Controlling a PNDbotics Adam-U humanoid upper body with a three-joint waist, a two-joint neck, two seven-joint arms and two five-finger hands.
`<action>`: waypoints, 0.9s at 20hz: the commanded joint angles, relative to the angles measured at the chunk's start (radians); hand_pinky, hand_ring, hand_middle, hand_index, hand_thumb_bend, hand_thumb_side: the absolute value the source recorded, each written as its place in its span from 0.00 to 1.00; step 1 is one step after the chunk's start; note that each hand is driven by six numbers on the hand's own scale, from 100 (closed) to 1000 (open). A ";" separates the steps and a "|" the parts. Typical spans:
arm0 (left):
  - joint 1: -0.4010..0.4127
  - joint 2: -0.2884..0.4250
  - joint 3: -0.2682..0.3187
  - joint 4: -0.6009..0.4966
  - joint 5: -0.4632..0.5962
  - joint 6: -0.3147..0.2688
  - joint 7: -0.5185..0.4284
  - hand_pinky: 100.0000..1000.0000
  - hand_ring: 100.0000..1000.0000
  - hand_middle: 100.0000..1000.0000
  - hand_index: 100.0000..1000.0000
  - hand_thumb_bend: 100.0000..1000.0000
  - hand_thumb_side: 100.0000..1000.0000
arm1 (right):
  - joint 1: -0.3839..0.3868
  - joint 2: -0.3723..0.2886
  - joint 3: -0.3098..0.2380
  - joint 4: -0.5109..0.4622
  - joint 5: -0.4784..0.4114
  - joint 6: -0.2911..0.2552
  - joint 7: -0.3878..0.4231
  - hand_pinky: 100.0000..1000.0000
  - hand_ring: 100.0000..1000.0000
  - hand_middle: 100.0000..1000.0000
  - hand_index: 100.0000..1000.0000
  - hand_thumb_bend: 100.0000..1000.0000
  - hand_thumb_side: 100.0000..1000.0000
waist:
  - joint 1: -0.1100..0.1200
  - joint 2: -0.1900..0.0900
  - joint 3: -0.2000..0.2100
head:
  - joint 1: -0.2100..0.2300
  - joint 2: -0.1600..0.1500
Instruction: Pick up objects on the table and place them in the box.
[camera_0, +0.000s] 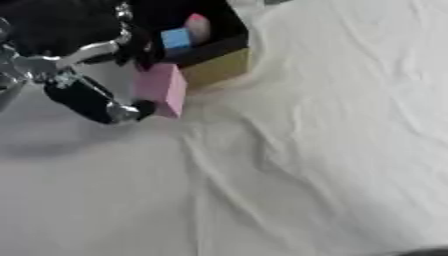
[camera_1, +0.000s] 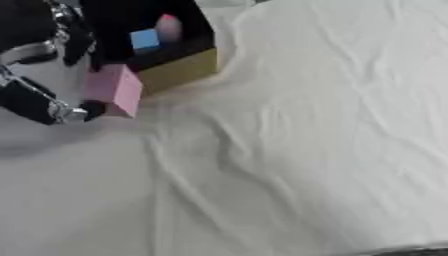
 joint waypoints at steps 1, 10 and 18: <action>-0.066 -0.001 0.039 0.057 -0.002 0.011 0.025 0.57 0.40 0.24 0.34 0.00 0.29 | -0.019 -0.029 -0.008 -0.011 -0.003 -0.005 0.002 0.82 0.83 0.76 0.80 0.02 0.83 | 0.001 -0.023 -0.005 | 0.017 -0.012; -0.222 -0.106 0.068 0.373 -0.131 -0.017 0.136 0.56 0.39 0.24 0.33 0.00 0.29 | -0.042 -0.009 -0.002 0.004 0.001 -0.009 0.014 0.82 0.83 0.76 0.80 0.05 0.84 | 0.004 -0.010 -0.035 | 0.058 -0.031; -0.308 -0.199 0.094 0.711 -0.390 -0.076 0.300 0.57 0.41 0.25 0.35 0.00 0.25 | -0.073 0.016 0.007 0.005 -0.005 -0.019 0.034 0.82 0.83 0.76 0.80 0.05 0.84 | 0.014 0.013 -0.083 | 0.105 -0.059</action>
